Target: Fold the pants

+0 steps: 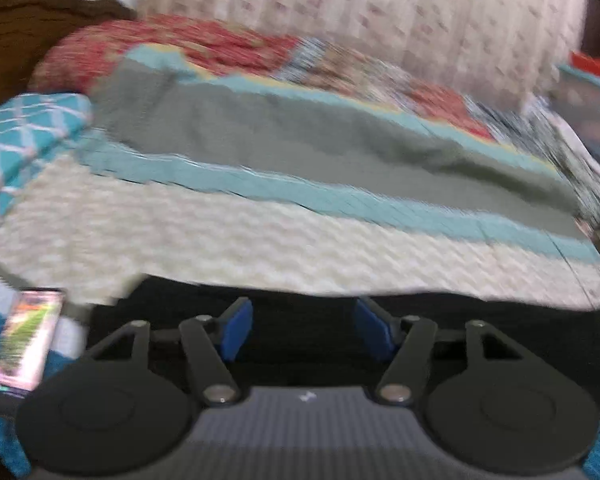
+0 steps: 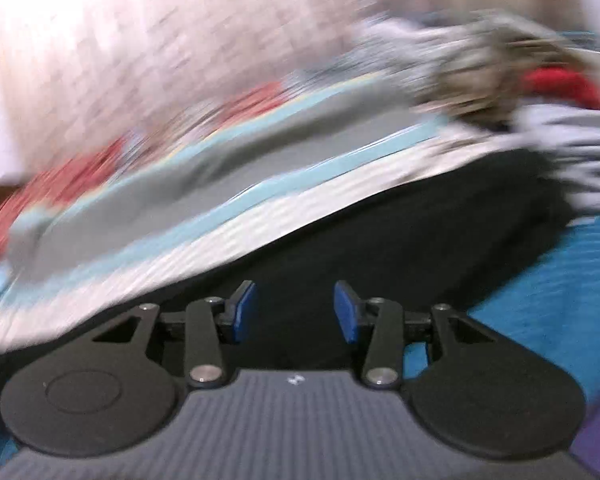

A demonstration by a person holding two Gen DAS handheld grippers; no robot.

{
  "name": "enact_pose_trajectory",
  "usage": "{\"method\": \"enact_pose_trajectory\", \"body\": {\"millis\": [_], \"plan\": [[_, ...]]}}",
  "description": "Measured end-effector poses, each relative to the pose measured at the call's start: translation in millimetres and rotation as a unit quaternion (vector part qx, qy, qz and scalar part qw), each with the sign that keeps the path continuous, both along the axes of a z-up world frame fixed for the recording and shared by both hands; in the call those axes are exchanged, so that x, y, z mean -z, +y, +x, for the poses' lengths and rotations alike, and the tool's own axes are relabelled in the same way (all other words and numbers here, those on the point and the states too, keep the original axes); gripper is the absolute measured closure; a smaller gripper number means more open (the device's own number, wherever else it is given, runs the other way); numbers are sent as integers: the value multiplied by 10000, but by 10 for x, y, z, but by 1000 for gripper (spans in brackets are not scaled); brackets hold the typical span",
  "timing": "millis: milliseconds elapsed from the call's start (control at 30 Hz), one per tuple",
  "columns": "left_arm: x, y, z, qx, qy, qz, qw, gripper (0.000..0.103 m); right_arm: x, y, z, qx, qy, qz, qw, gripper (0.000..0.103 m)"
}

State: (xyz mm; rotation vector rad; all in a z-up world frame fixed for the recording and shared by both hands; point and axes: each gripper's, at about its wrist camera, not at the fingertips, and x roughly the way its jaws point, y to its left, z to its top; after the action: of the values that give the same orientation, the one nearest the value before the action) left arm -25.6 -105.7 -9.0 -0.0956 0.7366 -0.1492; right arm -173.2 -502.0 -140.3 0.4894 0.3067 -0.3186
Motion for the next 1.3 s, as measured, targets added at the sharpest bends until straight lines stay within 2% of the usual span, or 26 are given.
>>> {"method": "enact_pose_trajectory", "body": {"millis": [100, 167, 300, 433, 500, 567, 633, 700, 733, 800, 867, 933, 1000, 1067, 1100, 1167, 1300], "plan": [[151, -589, 75, 565, 271, 38, 9980, 43, 51, -519, -165, 755, -219, 199, 9967, 56], [261, -1007, 103, 943, 390, 75, 9947, 43, 86, -791, -192, 1024, -302, 342, 9937, 55], [557, -1768, 34, 1570, 618, 171, 9855, 43, 165, -1158, 19, 1033, -266, 515, 9930, 55], [820, -2293, -30, 1928, 922, 380, 9762, 43, 216, -1307, 190, 870, -135, 624, 9942, 58], [949, -2464, -36, 2021, 1088, 555, 9717, 43, 214, -1317, 266, 797, 3, 592, 9951, 87], [1015, -2542, -60, 2084, 1214, 675, 9681, 43, 193, -1285, 203, 781, -65, 483, 9958, 91], [1015, -2548, -77, 2078, 1237, 713, 9677, 42, 110, -1229, 61, 796, -349, 580, 9945, 91], [1006, -2507, -66, 2012, 1264, 654, 9692, 37, 55, -1178, -98, 794, -647, 681, 9924, 91], [1019, -2503, -48, 1955, 1289, 647, 9700, 35, 73, -1177, -133, 839, -656, 692, 9919, 91], [1065, -2515, -3, 1870, 1375, 668, 9704, 32, 226, -1187, -135, 941, -358, 746, 9921, 91], [1093, -2559, 21, 1871, 1415, 736, 9693, 30, 478, -1308, -51, 1082, 222, 1017, 9887, 91], [1080, -2604, -15, 1998, 1324, 843, 9672, 29, 560, -1417, -141, 1005, -94, 1502, 9835, 91], [1063, -2618, -43, 2088, 1274, 885, 9656, 28, 462, -1425, -258, 1012, -350, 1518, 9826, 85], [1041, -2608, -40, 2109, 1295, 811, 9655, 27, 345, -1369, -428, 1205, -655, 1191, 9834, 61], [1029, -2599, -35, 2109, 1304, 746, 9659, 27, 323, -1359, -491, 1260, -741, 1081, 9833, 57], [1006, -2590, -32, 2108, 1299, 650, 9667, 26, 336, -1403, -540, 1309, -764, 996, 9834, 55], [975, -2587, -56, 2176, 1264, 583, 9661, 26, 431, -1585, -446, 1254, -603, 1320, 9814, 55]]}}
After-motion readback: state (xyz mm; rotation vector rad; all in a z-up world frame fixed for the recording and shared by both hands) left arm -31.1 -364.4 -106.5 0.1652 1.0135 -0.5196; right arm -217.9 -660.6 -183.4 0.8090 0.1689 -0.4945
